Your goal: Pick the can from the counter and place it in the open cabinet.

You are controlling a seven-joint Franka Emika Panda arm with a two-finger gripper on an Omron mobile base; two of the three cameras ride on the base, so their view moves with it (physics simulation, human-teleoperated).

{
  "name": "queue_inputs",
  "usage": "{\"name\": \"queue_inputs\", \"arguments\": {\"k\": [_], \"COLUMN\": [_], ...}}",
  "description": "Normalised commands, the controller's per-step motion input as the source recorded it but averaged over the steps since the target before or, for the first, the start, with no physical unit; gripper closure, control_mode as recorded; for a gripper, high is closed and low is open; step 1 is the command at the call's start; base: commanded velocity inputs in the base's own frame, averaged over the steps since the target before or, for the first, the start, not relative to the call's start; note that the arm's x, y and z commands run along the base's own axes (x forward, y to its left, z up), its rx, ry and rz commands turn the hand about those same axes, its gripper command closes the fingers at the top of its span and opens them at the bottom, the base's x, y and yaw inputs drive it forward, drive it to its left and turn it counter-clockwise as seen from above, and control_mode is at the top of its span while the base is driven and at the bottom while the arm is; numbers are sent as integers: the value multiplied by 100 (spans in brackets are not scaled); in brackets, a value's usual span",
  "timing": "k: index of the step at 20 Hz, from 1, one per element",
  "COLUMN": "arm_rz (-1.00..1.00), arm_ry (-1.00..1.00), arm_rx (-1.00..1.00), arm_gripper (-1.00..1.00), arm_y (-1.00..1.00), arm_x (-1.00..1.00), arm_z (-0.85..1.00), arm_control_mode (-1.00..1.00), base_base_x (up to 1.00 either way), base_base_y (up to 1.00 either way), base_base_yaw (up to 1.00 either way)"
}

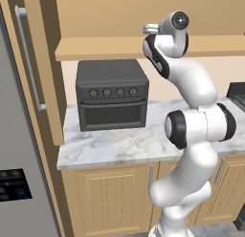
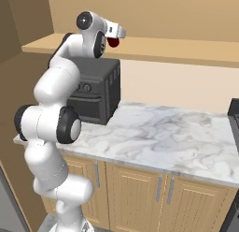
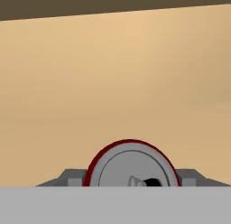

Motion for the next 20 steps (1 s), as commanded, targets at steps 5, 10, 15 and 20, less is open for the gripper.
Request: {"name": "queue_inputs", "arguments": {"k": [5, 10, 15, 20], "arm_rz": [0, 0, 0, 0], "arm_ry": [0, 0, 0, 0], "arm_rx": [0, 0, 0, -1], "arm_gripper": [100, 100, 100, 100], "arm_y": [0, 0, 0, 0], "arm_x": [28, 43, 4, 4], "arm_z": [0, -3, 0, -3], "arm_control_mode": [-100, -100, -100, -100], "base_base_x": [0, 0, 0, 0], "base_base_y": [0, 0, 0, 0], "base_base_yaw": [0, 0, 0, 0]}}
